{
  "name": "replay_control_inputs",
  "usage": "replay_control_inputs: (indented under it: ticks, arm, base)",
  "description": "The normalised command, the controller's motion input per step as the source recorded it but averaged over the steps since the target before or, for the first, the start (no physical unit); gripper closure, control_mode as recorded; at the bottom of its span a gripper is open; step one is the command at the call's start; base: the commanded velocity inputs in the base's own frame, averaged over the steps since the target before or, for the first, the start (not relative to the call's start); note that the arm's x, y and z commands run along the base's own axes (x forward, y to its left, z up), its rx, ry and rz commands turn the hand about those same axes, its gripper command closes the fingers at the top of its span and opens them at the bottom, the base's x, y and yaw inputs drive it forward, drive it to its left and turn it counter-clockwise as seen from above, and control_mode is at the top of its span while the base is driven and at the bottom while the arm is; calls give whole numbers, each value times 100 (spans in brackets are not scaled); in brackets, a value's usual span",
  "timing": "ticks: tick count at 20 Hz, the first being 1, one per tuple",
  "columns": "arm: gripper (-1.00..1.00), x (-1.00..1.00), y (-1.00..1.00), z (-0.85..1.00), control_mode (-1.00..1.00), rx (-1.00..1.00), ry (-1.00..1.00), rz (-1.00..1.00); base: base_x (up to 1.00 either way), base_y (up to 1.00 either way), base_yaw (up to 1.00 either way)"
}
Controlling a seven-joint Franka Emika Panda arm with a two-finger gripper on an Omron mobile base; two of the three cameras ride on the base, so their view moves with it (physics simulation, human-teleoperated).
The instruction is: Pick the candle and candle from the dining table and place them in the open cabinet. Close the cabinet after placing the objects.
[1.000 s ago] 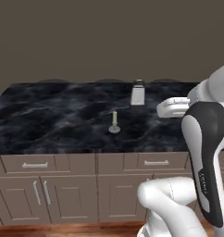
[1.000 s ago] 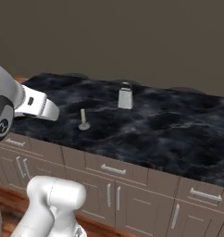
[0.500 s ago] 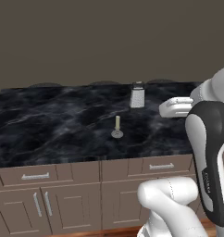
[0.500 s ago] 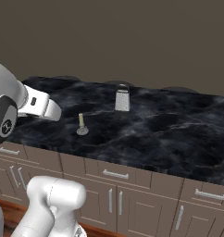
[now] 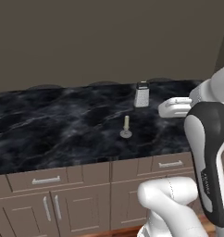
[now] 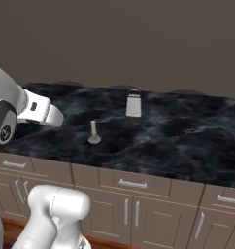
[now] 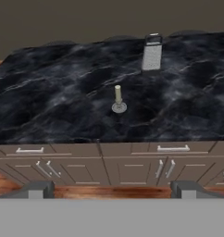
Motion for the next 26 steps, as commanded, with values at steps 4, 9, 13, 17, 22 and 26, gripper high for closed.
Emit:
replay_control_inputs:
  ticks: [4, 9, 13, 17, 22, 26]
  arm:
    - [-100, 0, 0, 0, 100, 0, 0, 0]
    - [-100, 0, 0, 0, 100, 0, 0, 0]
    - [-100, 0, 0, 0, 100, 0, 0, 0]
    - [-100, 0, 1, -10, -100, 0, -2, 0]
    - [-100, 0, 2, -40, -100, -5, -14, 0]
    - [-100, 2, 0, -50, -100, -5, -18, 0]
  base:
    - [0, 25, -14]
    - [0, 22, -13]
    - [0, 0, 0]
    - [0, 0, 0]
    - [0, 0, 0]
    - [0, 0, 0]
